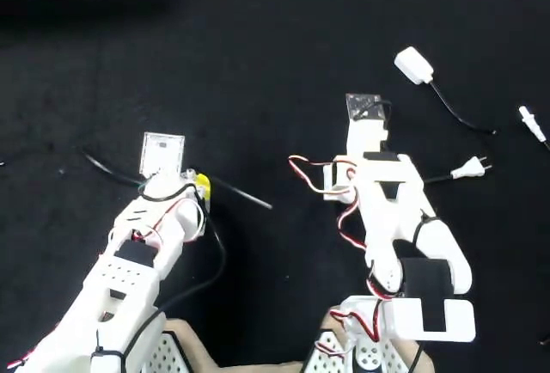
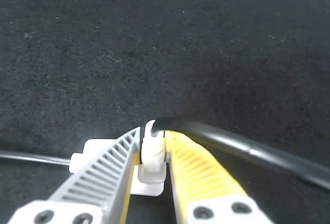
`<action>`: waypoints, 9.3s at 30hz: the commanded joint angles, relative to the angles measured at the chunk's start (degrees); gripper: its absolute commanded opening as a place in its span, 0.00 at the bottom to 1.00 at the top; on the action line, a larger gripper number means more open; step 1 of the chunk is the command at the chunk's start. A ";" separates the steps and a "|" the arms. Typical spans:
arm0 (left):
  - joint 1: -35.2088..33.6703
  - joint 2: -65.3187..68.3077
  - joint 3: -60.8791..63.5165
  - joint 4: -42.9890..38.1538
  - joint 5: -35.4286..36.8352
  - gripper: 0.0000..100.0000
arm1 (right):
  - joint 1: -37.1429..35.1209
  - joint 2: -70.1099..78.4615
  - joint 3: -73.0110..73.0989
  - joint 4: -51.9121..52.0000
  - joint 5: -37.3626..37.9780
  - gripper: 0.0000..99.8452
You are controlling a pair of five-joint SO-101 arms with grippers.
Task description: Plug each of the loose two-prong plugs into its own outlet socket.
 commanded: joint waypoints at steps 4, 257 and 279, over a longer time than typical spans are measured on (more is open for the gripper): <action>-2.59 0.35 1.63 -1.23 -4.57 0.03 | -0.88 0.13 -1.63 -1.58 -0.70 0.01; -50.15 -52.31 11.21 61.80 -7.30 0.43 | -9.41 0.13 0.84 -4.66 10.90 0.07; -50.15 -52.31 11.21 61.80 -7.30 0.43 | -9.41 0.13 0.84 -4.66 10.90 0.07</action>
